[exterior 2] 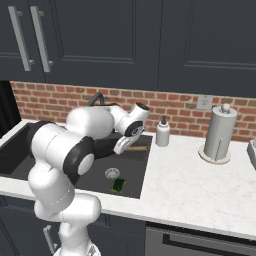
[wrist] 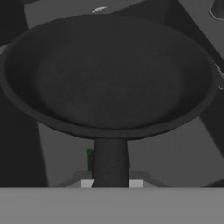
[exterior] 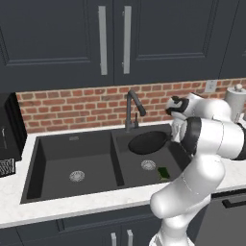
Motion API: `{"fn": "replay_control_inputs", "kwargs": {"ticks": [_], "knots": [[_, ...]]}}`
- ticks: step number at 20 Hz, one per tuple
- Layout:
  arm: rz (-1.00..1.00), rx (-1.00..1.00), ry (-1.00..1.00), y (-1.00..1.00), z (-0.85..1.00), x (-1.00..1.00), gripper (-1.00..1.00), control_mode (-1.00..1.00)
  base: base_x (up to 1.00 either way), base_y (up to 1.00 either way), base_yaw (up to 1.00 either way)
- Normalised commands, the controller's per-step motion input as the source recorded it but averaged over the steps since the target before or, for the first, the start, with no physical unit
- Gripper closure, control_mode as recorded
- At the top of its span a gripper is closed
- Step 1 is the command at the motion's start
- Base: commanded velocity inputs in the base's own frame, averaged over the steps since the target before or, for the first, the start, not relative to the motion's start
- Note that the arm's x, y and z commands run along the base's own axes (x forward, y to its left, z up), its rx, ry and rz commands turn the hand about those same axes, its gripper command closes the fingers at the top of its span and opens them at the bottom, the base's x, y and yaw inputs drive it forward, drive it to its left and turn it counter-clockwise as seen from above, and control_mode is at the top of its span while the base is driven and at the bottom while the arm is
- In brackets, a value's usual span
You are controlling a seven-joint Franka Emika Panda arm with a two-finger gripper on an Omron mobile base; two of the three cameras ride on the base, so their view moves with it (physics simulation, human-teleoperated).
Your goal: Pick the pan and sponge and place them into the sink. Then turn on the water.
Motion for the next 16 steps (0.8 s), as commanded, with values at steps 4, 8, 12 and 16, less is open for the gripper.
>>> {"fn": "replay_control_inputs", "kwargs": {"ticks": [4,8,12,16], "knots": [[0.00,0.00,0.00,0.18,-0.18,0.06,1.00,-1.00,0.00,0.00,0.00],[0.00,-0.01,0.00,0.21,-0.38,0.02,1.00,-1.00,0.00,0.00,0.00],[0.00,-0.03,-0.01,0.25,-0.44,0.00,1.00,-1.00,0.00,0.00,0.00],[0.00,-0.01,-0.01,0.22,-0.30,0.01,1.00,-1.00,0.00,0.00,0.00]]}}
